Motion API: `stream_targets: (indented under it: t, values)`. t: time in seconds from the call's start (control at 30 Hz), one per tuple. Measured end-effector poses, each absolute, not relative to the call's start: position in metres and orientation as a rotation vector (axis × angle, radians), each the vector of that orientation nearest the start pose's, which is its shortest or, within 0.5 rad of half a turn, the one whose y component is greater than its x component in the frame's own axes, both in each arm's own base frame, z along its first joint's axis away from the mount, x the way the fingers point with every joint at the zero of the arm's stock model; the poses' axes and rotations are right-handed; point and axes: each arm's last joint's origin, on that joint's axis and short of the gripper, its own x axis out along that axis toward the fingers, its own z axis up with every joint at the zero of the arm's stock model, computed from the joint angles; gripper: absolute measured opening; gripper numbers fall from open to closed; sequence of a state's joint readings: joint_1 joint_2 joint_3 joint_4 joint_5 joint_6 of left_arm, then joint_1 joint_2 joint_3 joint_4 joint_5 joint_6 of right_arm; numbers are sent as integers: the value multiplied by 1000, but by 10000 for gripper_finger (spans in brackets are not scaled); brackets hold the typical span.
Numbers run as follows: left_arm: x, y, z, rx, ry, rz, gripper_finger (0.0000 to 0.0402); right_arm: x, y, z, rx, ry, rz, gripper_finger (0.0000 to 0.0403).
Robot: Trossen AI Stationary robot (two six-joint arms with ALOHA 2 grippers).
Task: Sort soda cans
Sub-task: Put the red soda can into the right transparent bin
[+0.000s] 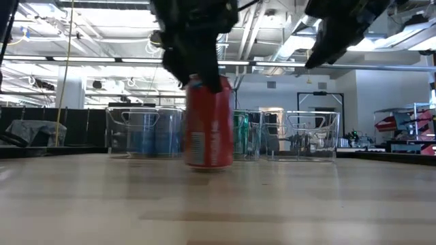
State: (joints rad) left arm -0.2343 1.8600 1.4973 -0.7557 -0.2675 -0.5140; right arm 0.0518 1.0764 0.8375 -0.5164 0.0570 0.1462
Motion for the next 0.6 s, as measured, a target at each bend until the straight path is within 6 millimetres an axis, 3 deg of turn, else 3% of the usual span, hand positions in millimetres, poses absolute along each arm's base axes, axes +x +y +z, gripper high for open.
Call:
stream_targets:
  t: [0.27, 0.6]
  values:
    - [392, -80, 237, -128, 1023, 276, 303, 211, 23, 276, 90, 727, -2, 18]
    - [397, -74, 238, -102, 1008, 205, 341, 228, 28, 260, 90, 782, -27, 39]
